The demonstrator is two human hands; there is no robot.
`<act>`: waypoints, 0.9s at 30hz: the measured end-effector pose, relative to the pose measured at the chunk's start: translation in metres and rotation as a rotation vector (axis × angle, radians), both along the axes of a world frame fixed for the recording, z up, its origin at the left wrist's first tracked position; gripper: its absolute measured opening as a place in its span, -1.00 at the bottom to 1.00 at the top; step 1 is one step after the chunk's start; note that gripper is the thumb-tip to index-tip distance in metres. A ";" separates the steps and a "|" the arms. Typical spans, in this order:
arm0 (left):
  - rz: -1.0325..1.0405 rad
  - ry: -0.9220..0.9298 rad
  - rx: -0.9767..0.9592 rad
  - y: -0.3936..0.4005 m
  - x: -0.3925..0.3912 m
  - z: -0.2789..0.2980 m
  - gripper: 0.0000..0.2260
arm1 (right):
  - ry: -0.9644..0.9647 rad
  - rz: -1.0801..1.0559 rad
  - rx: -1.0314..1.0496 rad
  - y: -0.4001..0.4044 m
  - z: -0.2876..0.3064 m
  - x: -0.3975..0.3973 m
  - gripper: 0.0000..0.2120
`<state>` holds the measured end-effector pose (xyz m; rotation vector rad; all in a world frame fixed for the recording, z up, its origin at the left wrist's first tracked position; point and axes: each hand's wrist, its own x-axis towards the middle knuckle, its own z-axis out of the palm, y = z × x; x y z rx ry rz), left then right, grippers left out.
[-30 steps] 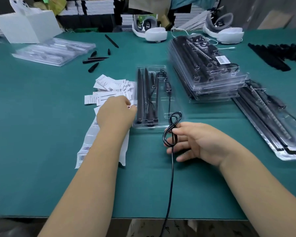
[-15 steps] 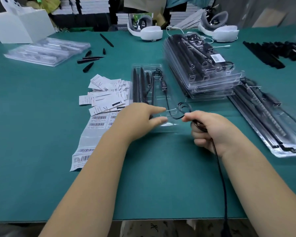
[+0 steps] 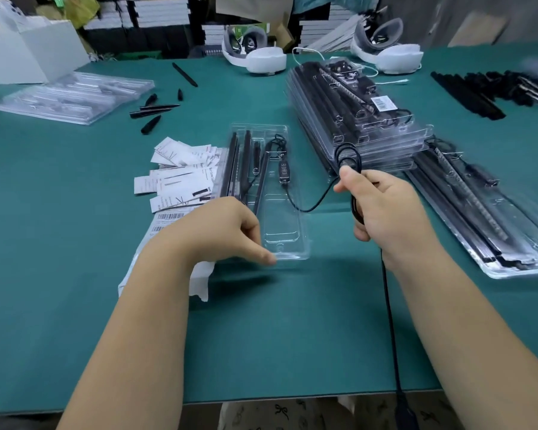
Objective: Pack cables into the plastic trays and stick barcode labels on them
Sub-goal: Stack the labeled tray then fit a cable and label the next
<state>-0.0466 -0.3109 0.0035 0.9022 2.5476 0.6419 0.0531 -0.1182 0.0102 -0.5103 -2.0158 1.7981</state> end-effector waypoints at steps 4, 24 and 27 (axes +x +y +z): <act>0.052 -0.065 -0.004 0.004 0.003 0.006 -0.46 | -0.131 0.274 -0.557 -0.001 0.023 0.006 -0.78; 0.105 -0.069 -0.036 0.005 0.002 0.001 -0.64 | 0.373 -0.292 0.512 0.045 -0.007 -0.028 -0.62; 0.111 -0.089 -0.145 0.006 0.005 0.002 -0.61 | 0.321 -0.364 0.509 0.052 -0.011 -0.031 -0.61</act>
